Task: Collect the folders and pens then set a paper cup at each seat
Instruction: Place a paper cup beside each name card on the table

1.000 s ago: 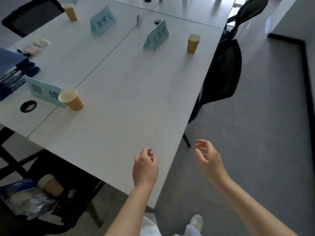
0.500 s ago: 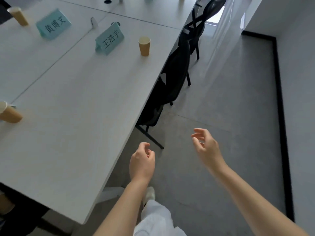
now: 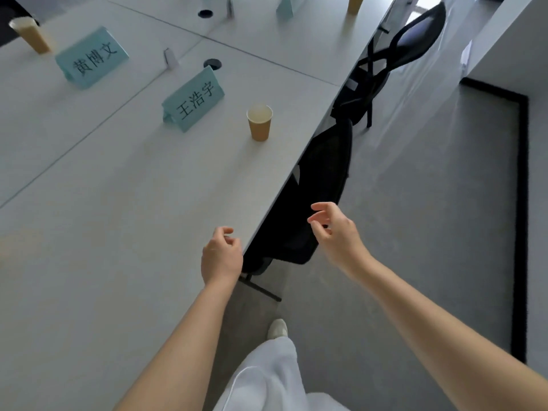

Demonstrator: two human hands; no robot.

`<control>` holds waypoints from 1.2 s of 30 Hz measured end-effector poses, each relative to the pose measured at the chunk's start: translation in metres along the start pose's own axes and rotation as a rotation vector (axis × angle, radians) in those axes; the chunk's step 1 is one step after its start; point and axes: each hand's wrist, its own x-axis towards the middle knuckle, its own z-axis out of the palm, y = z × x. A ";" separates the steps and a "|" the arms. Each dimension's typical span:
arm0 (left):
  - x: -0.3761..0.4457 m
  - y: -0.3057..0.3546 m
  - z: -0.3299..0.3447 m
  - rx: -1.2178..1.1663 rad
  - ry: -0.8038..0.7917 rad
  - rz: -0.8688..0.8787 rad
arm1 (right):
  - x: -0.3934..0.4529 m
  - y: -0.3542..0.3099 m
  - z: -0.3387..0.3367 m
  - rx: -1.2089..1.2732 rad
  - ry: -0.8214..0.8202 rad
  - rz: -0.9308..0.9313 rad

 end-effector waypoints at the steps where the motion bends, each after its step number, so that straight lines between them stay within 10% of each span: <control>1: 0.016 0.009 0.006 0.000 0.009 -0.013 | 0.022 -0.003 -0.004 0.002 -0.018 0.002; 27: 0.183 0.155 0.160 0.138 0.406 -0.134 | 0.377 0.002 -0.034 -0.181 -0.580 -0.254; 36: 0.227 0.143 0.183 0.288 0.294 -0.293 | 0.424 -0.015 0.023 -0.165 -0.718 -0.262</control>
